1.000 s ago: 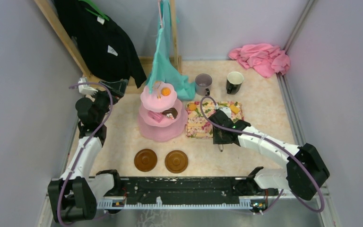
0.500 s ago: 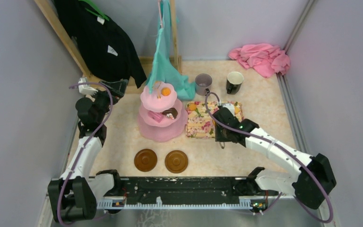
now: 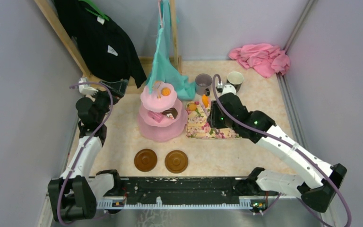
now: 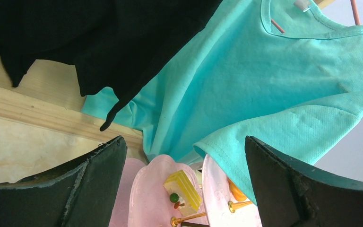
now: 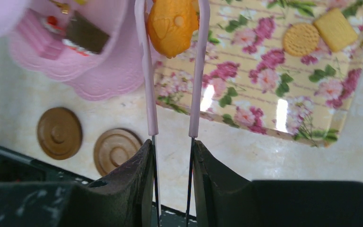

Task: Serve the afternoon tea
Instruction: Place the desert on the desert table.

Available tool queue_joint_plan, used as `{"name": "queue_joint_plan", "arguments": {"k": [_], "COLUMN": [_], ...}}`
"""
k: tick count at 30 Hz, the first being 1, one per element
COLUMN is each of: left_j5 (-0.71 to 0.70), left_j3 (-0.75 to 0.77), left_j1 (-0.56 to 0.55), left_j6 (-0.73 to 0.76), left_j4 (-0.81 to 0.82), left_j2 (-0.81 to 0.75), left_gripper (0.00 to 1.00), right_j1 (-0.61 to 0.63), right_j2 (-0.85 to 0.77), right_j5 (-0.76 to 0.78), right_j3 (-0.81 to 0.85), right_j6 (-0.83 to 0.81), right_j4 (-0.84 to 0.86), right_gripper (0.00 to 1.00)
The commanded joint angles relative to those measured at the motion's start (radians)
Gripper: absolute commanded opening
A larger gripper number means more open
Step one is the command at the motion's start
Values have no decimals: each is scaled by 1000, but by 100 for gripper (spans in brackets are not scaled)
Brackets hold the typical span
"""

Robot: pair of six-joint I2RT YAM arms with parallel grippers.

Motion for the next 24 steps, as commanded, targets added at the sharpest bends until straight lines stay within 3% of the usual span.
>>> {"name": "queue_joint_plan", "arguments": {"k": [1,15,24], "left_j5": [7,5,10], "left_j3": [1,7,9], "left_j1": [-3,-1,-1], "left_j6": [10,12,7], "left_j4": [27,21,22], "left_j2": [4,10,12], "left_gripper": [99,99,99], "right_j1": [91,265,307], "right_j2": [37,324,489], "right_j5": [11,33,15], "right_j3": [190,506,674], "right_j6": [-25,-80,-106], "right_j4": [29,14,-13], "right_gripper": [0,0,0]}}
